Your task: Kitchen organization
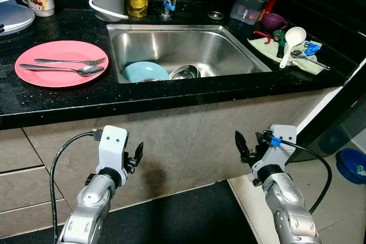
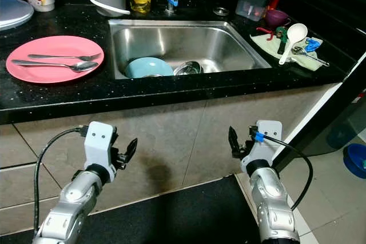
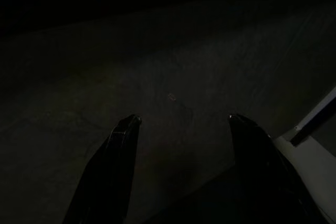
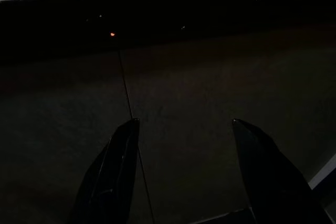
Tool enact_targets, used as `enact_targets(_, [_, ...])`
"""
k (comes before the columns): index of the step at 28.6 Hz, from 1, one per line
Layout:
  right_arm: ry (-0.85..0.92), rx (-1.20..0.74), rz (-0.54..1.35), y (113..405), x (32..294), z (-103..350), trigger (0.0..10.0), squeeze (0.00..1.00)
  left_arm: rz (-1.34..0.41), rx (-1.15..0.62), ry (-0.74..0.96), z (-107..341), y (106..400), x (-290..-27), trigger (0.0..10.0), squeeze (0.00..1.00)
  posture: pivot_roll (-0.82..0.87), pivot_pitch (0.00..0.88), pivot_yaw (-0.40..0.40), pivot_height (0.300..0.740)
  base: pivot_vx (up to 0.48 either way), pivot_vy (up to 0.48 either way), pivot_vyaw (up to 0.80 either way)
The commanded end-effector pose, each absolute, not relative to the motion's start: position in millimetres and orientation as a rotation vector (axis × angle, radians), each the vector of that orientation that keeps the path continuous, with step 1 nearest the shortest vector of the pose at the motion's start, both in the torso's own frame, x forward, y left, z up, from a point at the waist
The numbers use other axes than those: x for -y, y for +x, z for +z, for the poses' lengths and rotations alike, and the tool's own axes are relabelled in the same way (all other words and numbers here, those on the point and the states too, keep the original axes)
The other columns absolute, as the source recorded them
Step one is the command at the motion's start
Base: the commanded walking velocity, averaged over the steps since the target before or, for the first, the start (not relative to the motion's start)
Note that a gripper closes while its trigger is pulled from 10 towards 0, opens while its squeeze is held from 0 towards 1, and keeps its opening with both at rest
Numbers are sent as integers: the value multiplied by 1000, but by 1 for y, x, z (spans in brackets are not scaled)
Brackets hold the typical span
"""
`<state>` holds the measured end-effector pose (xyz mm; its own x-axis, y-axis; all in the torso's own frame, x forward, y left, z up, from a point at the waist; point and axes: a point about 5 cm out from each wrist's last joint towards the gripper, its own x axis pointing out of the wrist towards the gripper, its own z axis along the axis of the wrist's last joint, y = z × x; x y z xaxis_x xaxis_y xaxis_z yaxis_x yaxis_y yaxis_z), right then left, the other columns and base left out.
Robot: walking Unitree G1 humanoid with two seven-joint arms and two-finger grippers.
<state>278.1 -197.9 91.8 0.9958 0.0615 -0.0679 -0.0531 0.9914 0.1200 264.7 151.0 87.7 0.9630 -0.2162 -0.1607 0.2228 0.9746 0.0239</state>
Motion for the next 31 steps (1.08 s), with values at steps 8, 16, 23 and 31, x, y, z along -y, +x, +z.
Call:
enact_targets(8, [115, -83, 46, 278, 203, 91, 10000, 0, -231, -171, 34, 85, 265, -147, 10000, 0, 52, 31, -153, 740, 0, 0, 0])
enact_targets(16, [116, -83, 45, 278, 203, 91, 10000, 0, -232, -172, 34, 85, 266, -147, 10000, 0, 52, 30, -153, 740, 0, 0, 0])
enact_targets(23, [116, -83, 46, 278, 203, 91, 10000, 0, -231, -172, 33, 85, 266, -147, 10000, 0, 52, 30, -153, 740, 0, 0, 0])
enact_targets(31, [116, -85, 46, 278, 203, 91, 10000, 0, -232, -173, 30, 85, 266, -146, 10000, 0, 51, 29, -153, 740, 0, 0, 0])
